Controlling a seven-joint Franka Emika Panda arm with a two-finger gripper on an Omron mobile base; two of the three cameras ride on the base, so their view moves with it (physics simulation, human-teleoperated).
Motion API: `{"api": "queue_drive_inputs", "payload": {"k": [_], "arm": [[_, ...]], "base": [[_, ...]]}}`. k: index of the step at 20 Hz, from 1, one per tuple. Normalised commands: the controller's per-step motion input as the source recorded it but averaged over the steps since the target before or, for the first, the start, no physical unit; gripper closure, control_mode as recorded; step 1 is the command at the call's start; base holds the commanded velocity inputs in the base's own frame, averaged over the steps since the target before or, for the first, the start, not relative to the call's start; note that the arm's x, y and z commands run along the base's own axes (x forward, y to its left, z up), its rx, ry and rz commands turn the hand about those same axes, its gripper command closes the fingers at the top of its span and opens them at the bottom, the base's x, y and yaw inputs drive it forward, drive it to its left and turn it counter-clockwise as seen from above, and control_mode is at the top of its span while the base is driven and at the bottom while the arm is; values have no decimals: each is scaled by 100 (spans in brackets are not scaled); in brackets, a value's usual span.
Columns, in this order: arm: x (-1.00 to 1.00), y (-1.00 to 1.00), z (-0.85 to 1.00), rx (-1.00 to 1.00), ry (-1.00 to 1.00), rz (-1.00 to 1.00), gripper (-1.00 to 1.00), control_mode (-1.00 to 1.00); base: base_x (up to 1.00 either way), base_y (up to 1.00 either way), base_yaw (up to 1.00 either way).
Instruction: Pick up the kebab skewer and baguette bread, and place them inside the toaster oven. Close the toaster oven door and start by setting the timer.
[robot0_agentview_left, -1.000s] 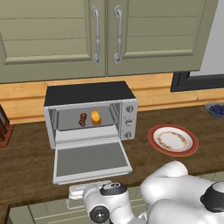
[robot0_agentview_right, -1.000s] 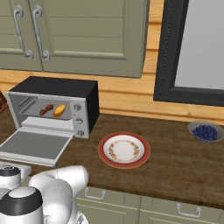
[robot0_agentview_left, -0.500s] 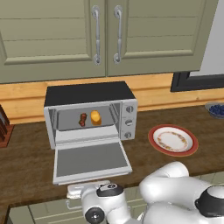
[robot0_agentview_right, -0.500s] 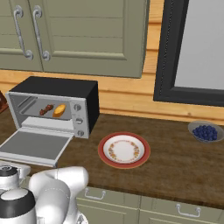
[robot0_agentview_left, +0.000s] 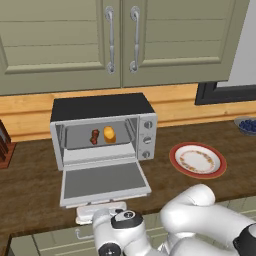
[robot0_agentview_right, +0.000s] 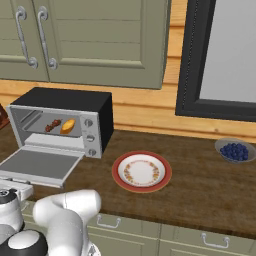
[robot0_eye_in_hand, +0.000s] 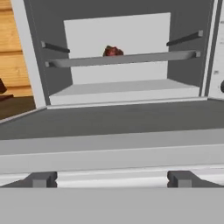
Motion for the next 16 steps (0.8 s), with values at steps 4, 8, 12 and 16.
{"api": "queue_drive_inputs", "payload": {"k": [4, 8, 12, 16], "arm": [[24, -1, 39, 0, 0, 0, -100, -100], [18, 0, 7, 0, 0, 0, -100, -100], [20, 0, 1, 0, 0, 0, -100, -100], [31, 0, 26, 0, -12, 0, -100, -100]], "base": [[0, 0, 0], [0, 0, 0], [0, 0, 0], [0, 0, 0]]}}
